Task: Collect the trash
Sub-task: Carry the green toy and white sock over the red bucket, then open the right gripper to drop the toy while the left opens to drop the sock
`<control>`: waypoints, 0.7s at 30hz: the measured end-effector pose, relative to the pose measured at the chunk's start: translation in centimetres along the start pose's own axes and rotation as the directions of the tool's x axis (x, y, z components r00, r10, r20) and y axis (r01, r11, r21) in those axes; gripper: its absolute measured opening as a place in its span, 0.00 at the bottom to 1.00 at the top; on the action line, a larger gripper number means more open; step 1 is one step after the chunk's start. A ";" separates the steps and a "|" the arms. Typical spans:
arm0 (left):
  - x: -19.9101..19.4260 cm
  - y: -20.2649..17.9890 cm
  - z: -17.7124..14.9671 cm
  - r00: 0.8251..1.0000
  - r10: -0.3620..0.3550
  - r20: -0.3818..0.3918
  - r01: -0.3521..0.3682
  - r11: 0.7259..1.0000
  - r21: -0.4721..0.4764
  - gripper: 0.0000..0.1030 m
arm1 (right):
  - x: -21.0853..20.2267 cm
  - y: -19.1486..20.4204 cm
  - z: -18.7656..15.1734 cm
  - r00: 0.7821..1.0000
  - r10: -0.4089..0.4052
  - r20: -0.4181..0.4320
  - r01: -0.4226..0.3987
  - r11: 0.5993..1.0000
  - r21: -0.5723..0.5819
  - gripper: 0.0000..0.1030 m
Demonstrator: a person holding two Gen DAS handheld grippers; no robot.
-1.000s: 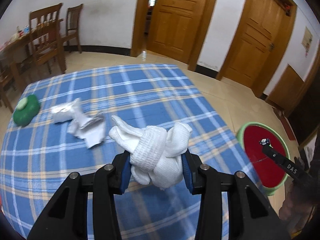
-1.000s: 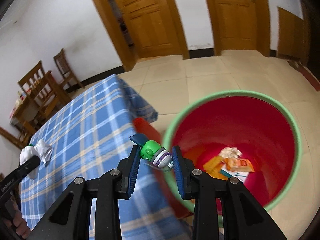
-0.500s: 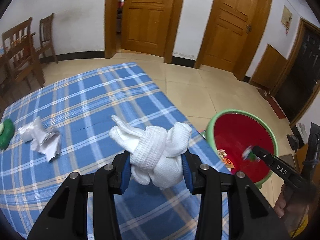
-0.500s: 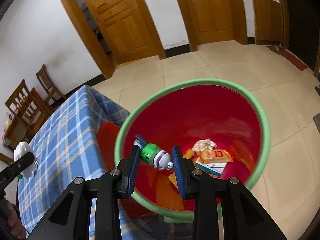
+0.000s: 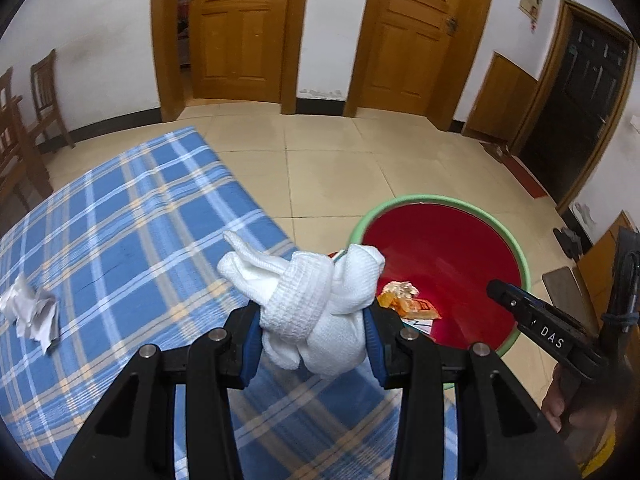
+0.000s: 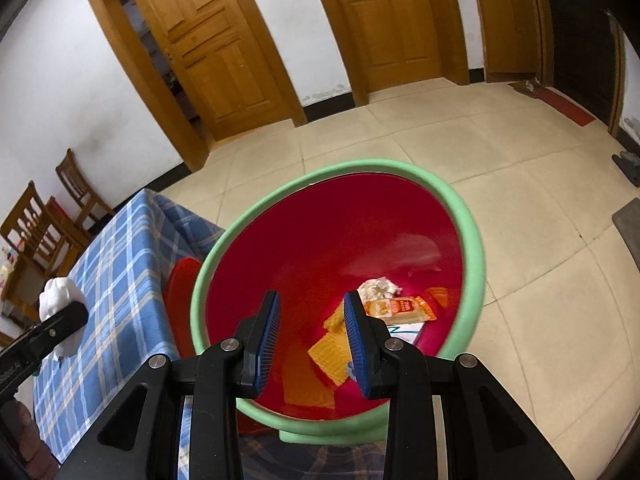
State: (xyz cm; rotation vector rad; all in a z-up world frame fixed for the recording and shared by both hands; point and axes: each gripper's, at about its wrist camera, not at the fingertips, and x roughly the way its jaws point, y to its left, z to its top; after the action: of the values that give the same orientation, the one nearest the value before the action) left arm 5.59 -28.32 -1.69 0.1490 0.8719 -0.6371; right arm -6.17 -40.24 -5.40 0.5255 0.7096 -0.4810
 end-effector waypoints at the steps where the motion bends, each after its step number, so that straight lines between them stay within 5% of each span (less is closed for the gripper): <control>1: 0.3 -0.5 0.1 1.000 -0.006 -0.004 0.006 1.000 0.011 0.42 | 0.0 -0.2 0.0 1.000 -0.004 0.001 0.004 1.000 0.003 0.32; 16: 3.3 -4.9 0.6 0.995 -0.079 -0.060 0.085 0.991 0.104 0.42 | -0.2 -2.3 -0.3 1.000 -0.024 0.000 0.024 0.998 0.053 0.33; 21: 3.6 -6.0 0.6 0.992 -0.112 -0.061 0.119 0.986 0.116 0.52 | -0.5 -2.7 -0.3 1.000 -0.028 0.004 0.028 0.998 0.064 0.35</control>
State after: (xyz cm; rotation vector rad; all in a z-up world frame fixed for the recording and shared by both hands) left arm 4.23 -35.04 -3.19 0.2258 0.8991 -0.7977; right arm -8.19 -42.05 -6.04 0.5747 0.6998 -0.5320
